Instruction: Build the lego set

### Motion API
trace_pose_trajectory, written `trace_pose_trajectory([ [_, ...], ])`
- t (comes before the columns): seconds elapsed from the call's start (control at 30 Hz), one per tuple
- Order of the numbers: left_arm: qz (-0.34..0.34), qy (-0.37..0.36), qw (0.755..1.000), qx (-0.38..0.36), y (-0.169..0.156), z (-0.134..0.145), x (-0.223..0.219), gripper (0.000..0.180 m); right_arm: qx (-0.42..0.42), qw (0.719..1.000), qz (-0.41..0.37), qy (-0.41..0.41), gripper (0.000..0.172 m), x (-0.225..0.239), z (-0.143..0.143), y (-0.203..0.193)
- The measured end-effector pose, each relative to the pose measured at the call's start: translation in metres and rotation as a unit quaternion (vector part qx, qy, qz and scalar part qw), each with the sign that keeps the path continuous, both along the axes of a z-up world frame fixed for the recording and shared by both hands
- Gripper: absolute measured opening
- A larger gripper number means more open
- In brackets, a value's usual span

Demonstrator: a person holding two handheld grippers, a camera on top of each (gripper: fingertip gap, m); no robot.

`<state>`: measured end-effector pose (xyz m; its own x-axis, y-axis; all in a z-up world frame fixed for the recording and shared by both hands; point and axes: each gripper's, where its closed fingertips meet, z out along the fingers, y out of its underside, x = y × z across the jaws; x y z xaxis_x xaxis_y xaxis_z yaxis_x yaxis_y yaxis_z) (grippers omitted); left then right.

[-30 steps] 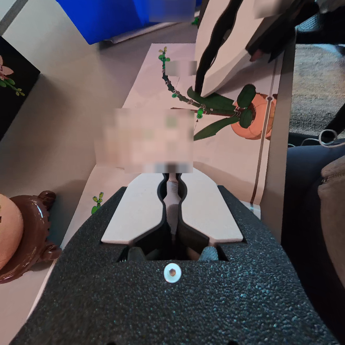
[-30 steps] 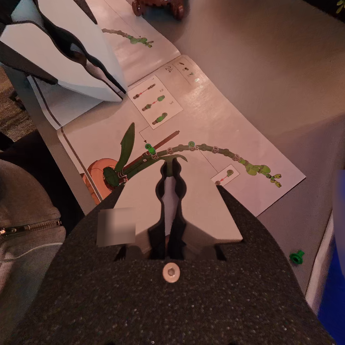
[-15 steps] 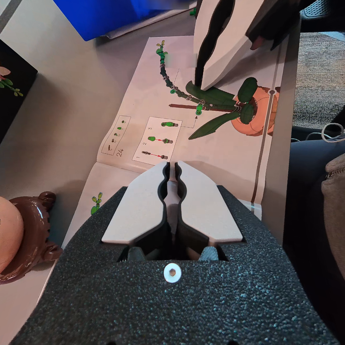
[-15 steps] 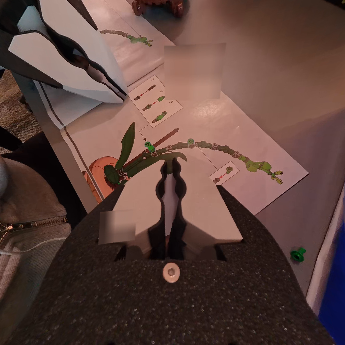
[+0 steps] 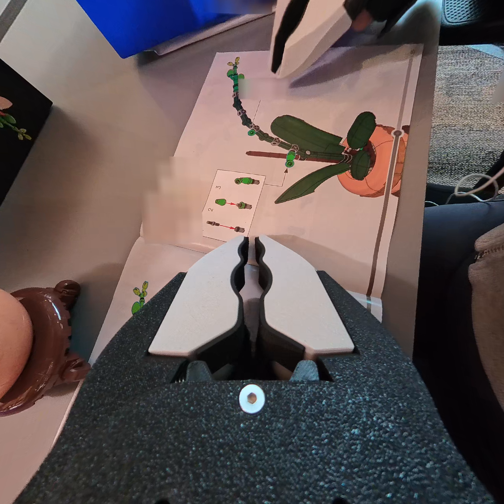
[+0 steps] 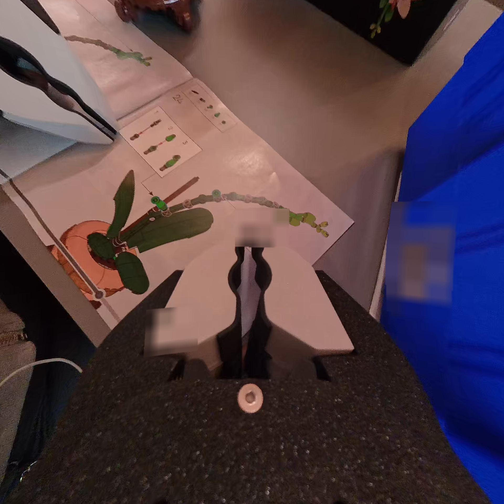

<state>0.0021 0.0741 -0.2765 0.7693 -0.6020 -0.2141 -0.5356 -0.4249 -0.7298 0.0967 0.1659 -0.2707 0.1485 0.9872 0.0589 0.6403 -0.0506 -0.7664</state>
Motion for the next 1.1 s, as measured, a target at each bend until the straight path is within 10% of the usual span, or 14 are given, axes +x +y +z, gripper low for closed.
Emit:
trace_pose_trajectory([
  [1.1, 0.0, -0.001, 1.0, -0.001, -0.0002, -0.0001, 0.0003, 0.004, 0.087, 0.995, 0.021, -0.052, 0.0, 0.0048, -0.0075, 0.0016],
])
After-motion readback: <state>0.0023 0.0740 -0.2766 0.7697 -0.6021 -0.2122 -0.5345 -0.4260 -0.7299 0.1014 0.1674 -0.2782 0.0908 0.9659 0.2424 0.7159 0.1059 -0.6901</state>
